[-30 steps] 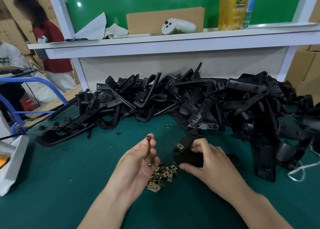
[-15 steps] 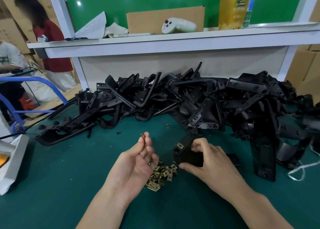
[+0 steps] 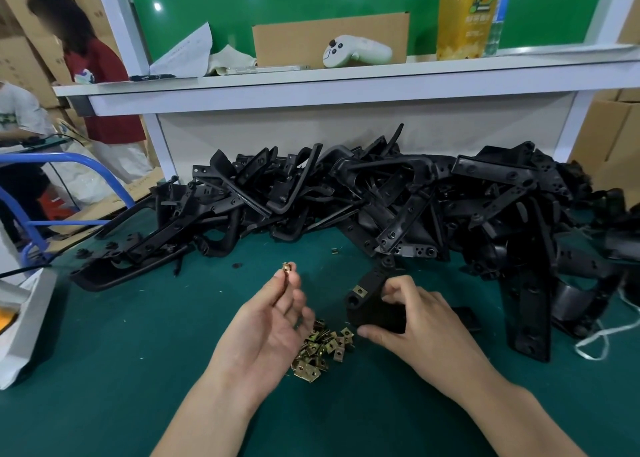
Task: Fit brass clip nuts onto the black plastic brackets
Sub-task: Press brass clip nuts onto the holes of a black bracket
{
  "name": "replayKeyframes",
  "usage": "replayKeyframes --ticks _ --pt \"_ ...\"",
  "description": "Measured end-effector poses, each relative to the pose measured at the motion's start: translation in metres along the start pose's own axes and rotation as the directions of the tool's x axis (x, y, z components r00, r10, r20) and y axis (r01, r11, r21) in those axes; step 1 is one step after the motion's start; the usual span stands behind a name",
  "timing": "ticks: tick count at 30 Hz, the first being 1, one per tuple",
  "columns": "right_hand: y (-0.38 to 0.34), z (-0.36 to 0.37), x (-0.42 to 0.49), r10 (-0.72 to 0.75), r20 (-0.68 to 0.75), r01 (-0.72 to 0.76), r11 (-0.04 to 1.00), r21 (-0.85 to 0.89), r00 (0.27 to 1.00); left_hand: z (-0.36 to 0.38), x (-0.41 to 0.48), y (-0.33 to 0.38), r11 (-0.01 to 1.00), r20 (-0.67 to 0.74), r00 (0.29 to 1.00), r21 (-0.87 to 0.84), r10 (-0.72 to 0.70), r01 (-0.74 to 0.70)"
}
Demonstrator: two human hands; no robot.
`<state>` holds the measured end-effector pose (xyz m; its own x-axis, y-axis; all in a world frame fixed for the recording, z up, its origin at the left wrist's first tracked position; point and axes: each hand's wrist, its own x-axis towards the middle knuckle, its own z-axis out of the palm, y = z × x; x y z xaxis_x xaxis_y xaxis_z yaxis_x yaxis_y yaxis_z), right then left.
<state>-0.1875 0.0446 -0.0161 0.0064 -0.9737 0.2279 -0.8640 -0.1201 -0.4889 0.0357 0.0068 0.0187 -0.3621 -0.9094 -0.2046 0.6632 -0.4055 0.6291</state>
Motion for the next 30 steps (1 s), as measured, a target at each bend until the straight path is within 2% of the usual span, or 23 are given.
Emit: replayKeyframes --ticks 3,9,16,24,30 --pt "-0.0003 -0.0008 -0.0003 0.003 0.003 -0.003 1.000 -0.004 1.000 0.0005 -0.0005 -0.0003 1.000 0.006 1.000 0.021 0.011 -0.011" --pt "-0.0011 -0.0016 -0.0014 0.004 -0.012 -0.004 1.000 -0.001 1.000 -0.0005 -0.0002 -0.0029 0.979 -0.002 0.995 0.175 0.103 -0.101" --pt "-0.0024 -0.0017 -0.0020 -0.003 -0.022 0.003 1.000 0.006 1.000 0.0021 -0.0019 -0.0048 0.957 -0.003 0.988 0.250 0.155 -0.149" --pt "-0.0036 -0.0017 -0.0015 -0.014 -0.015 0.014 1.000 -0.004 1.000 0.0029 -0.0012 -0.0051 0.962 -0.012 0.990 0.238 0.138 -0.131" --pt "-0.0092 0.0007 -0.0020 -0.077 0.018 0.077 0.997 -0.029 0.997 0.0019 -0.0005 -0.0038 0.987 -0.026 0.997 0.144 0.072 -0.068"
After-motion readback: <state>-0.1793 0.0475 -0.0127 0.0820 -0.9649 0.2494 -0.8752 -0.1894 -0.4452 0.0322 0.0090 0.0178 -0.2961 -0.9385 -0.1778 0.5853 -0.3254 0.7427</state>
